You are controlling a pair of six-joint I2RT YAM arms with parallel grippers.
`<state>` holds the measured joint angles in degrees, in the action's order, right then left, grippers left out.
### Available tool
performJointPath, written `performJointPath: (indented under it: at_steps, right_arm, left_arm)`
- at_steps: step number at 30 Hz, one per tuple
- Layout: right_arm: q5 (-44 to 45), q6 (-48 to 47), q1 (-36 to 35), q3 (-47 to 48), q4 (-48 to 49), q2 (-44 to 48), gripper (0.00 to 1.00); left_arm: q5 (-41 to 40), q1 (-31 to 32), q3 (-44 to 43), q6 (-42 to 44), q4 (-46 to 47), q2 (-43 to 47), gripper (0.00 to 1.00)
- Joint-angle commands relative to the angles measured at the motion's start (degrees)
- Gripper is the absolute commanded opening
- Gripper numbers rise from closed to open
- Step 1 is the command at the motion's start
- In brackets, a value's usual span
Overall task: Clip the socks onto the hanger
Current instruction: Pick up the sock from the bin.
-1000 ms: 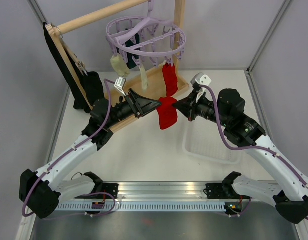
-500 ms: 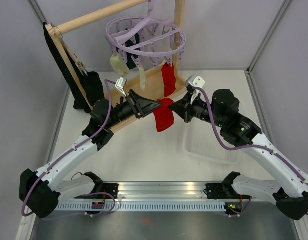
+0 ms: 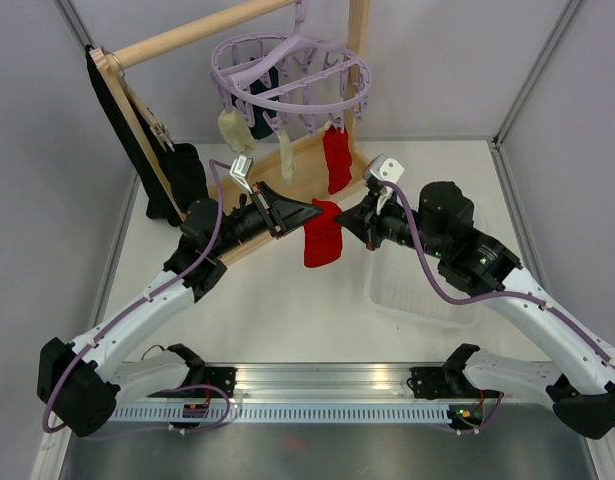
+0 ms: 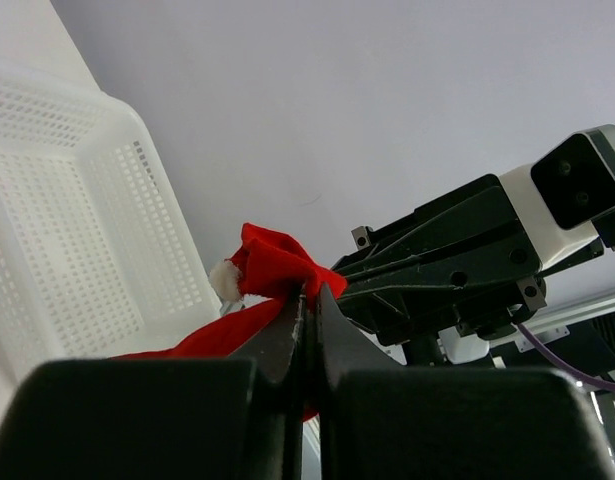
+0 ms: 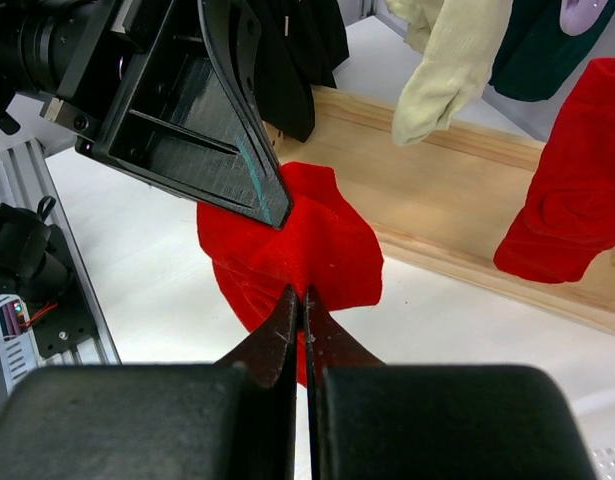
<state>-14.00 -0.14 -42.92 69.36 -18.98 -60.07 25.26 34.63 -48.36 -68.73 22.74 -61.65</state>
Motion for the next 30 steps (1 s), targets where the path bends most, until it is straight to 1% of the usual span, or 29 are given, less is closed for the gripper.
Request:
performJointPath:
  at_steps: [1,3,4,6,7,8,9,10,11,12,13,14,15,16,19,21,22,24,25,27,30]
  right_arm:
    - [0.7,-1.6,-0.4,0.4,-0.9,0.7,0.0]
    - [2.0,-1.6,-0.3,-0.4,-1.3,1.0,0.0]
    - [2.5,-1.7,-0.4,-0.5,-1.6,1.2,0.0]
    - [4.1,-0.9,-0.4,-0.5,-2.5,1.3,0.1]
    - [5.5,-0.7,-0.4,-0.4,-2.8,1.4,0.16]
    - [6.3,0.0,-0.3,-0.1,-3.6,1.5,0.3]
    - [7.0,0.0,-0.3,0.6,-4.1,1.8,0.35]
    - [7.6,2.0,-0.4,1.0,-4.6,1.7,0.4]
    - [8.0,2.4,-0.3,1.6,-5.6,1.8,0.48]
    - [8.0,3.7,-0.3,2.7,-6.1,1.8,0.51]
    - [8.0,4.4,-0.3,3.1,-6.3,2.0,0.54]
    - [7.8,5.2,-0.3,3.4,-6.4,2.1,0.59]
    - [7.8,7.1,-0.3,4.2,-6.5,1.9,0.61]
    - [8.1,8.1,-0.3,4.5,-6.5,1.8,0.63]
    - [7.1,13.7,-0.3,5.9,-5.1,-0.1,0.64]
    - [6.8,17.3,-0.3,6.5,-4.1,-1.8,0.65]
    - [6.8,18.2,-0.3,6.6,-3.1,-2.1,0.67]
    - [5.9,20.4,-0.3,6.3,-1.7,-2.7,0.69]
    - [5.1,22.4,-0.3,6.2,0.0,-2.8,0.7]
    - [4.1,24.0,-0.3,6.4,0.9,-3.4,0.71]
    - [3.8,26.6,-0.2,6.4,2.5,-3.9,0.73]
  left_arm:
    - [-2.3,0.3,-0.2,2.5,0.8,1.3,0.02]
    - [-1.6,0.3,-1.5,6.0,0.3,1.7,0.02]
    - [-1.0,0.3,-2.2,10.9,-1.1,1.7,0.02]
    - [0.8,0.3,-4.5,17.2,-4.1,1.6,0.02]
    - [0.9,0.3,-4.9,23.5,-6.3,1.9,0.02]
    - [1.2,0.3,-4.4,26.5,-6.6,2.3,0.02]
    - [0.7,0.3,-3.9,29.2,-6.9,3.5,0.02]
    - [0.2,0.3,-3.5,35.9,-7.4,4.4,0.02]
    - [-0.5,0.3,-1.7,38.6,-6.8,5.4,0.02]
    - [-1.2,0.3,-0.8,41.1,-6.5,7.0,0.02]
    - [-1.4,0.3,-0.2,46.2,-6.4,7.8,0.02]
    - [-0.7,0.3,1.3,48.6,-5.4,8.6,0.02]
    - [-0.5,0.3,1.9,50.8,-4.9,9.8,0.02]
    - [0.0,0.3,3.3,54.8,-3.3,10.3,0.02]
    - [3.8,0.3,6.4,60.8,1.2,11.9,0.02]
    - [4.5,0.3,6.7,63.6,1.9,11.8,0.02]
    - [5.1,0.3,7.3,64.0,2.5,12.0,0.02]
    - [5.6,0.3,9.1,64.6,7.5,13.0,0.02]
    - [4.5,0.3,11.3,64.5,9.6,14.5,0.02]
    - [3.5,0.3,12.8,64.9,14.2,15.8,0.02]
    - [3.3,0.3,12.6,65.7,15.5,16.8,0.02]
